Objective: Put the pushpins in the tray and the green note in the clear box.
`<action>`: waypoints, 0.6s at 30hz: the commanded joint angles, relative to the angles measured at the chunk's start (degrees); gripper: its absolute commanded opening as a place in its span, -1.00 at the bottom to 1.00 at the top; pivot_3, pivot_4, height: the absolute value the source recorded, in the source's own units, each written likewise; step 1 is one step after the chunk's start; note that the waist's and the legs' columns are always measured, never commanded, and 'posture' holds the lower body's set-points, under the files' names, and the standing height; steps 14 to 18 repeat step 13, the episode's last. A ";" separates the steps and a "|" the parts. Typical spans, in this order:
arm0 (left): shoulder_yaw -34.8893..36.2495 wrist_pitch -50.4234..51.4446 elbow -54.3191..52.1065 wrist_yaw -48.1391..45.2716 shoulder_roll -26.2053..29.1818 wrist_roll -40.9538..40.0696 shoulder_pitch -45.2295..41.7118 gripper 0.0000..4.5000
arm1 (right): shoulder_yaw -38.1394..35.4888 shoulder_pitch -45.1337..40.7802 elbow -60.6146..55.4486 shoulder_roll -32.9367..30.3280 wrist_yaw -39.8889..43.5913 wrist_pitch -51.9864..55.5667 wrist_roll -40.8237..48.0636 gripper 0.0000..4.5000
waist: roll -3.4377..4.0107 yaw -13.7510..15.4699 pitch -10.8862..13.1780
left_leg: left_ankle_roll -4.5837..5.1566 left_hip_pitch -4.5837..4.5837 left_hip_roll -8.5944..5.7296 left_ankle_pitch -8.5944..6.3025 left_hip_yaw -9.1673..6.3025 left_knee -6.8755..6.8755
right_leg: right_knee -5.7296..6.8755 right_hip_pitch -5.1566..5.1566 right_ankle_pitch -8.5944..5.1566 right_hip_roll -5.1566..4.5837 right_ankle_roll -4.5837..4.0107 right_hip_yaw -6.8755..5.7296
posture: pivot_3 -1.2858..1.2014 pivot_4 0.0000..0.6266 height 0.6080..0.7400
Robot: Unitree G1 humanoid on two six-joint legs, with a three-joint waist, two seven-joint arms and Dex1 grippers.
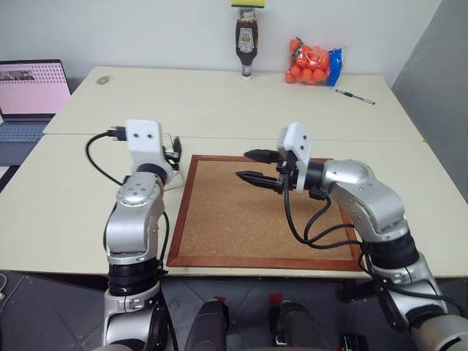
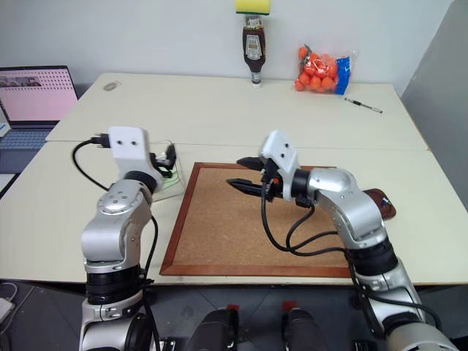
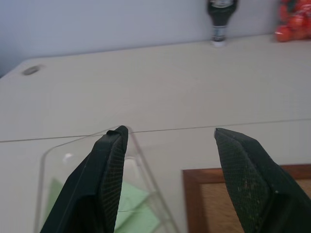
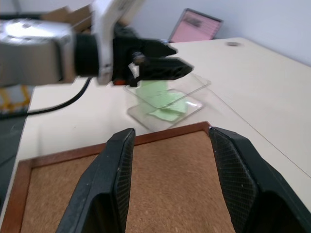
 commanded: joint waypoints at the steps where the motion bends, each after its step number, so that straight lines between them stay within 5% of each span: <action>1: -6.57 -6.95 -3.42 -7.09 0.73 -1.33 3.34 0.34 | -6.00 8.91 -6.53 1.91 -8.94 -3.95 -1.77 0.13 | 0.00 0.00 0.00 | 0.00 0.00 0.01 0.00 -0.01 0.00 | 0.00 -0.01 0.00 0.01 0.01 0.00 | 0.03 -0.52 1.00; 7: -11.63 -15.06 -0.54 -13.61 0.01 -2.97 8.36 0.34 | -9.12 24.26 -8.95 4.54 -18.33 -12.42 -7.55 0.13 | 0.01 -0.12 -0.01 | -0.05 -0.03 0.03 -0.04 0.02 -0.07 | -0.02 -0.05 -0.27 0.01 0.05 0.04 | 0.03 -0.52 1.00; 18: -11.75 -16.38 3.06 -16.61 -0.65 -4.71 9.56 0.34 | -10.45 25.57 -5.09 6.34 -24.51 -17.39 -11.34 0.13 | 0.02 -0.56 -0.01 | -0.03 0.15 0.09 -0.02 0.06 -0.02 | 0.12 -0.04 -0.24 0.21 0.13 -0.02 | 0.03 -0.52 1.00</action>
